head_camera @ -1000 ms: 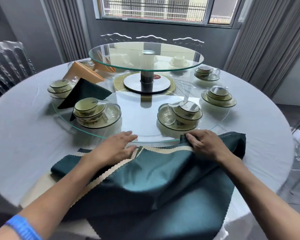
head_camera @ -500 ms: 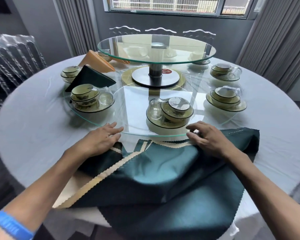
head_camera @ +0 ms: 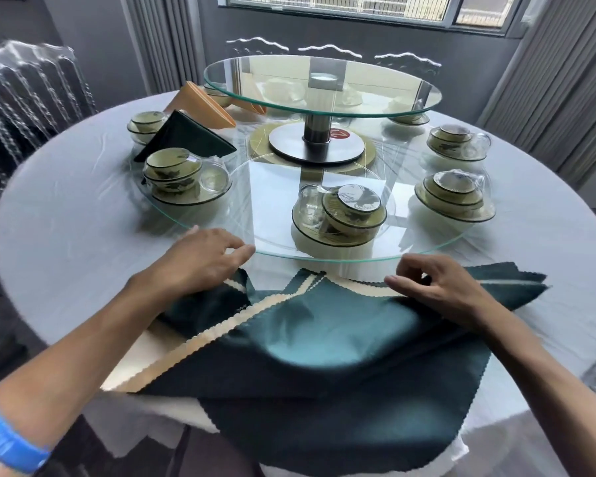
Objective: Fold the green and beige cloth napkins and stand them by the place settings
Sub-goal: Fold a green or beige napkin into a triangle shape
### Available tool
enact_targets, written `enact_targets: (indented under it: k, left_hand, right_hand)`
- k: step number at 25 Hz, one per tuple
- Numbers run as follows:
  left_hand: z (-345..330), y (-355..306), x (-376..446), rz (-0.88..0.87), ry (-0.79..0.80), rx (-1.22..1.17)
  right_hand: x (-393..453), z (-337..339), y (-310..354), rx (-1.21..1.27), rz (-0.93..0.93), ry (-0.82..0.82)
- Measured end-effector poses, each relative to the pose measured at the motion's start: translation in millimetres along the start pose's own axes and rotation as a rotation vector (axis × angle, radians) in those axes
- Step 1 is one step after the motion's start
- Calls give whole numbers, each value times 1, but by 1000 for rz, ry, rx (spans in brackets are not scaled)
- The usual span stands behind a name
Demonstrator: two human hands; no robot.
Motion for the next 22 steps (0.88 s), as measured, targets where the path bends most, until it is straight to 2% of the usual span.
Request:
enact_targets:
  k: [1, 3, 5, 8, 11, 13, 16, 20, 22]
  left_hand:
    - [5, -13, -12, -25, -18, -91]
    - [6, -38, -42, -111, 81, -228]
    - [-3, -51, -68, -163, 217, -187]
    - [-21, -48, -83, -96, 288, -43]
    - [-35, -43, -89, -54, 238, 84]
    - [-42, -41, -95, -111, 196, 58]
    - [-48, -39, -105, -279, 136, -118]
    - [-51, -46, -120, -381, 164, -282]
    - [-52, -44, -126, -363, 202, -323]
  right_hand:
    - [-2, 3, 5, 8, 5, 35]
    - [-9, 9, 13, 23, -8, 123]
    - [-20, 12, 19, 21, -45, 207]
    - [-36, 7, 21, -88, -119, 306]
    - [-52, -3, 23, -136, -137, 355]
    - [-64, -8, 29, 42, -120, 346]
    - [-80, -9, 35, 280, -120, 332]
    - [-90, -12, 28, 197, -167, 358]
    - [-93, -12, 28, 155, -150, 396]
Point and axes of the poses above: each hand's wrist, its own x-axis towards the middle knuckle, its own z-axis out of the back of the hand, y = z × x, the point moved 3 cm from there along x, towards the middle knuckle, and after that the axes turned 2 degrees about -y, right-handed, at the moved point
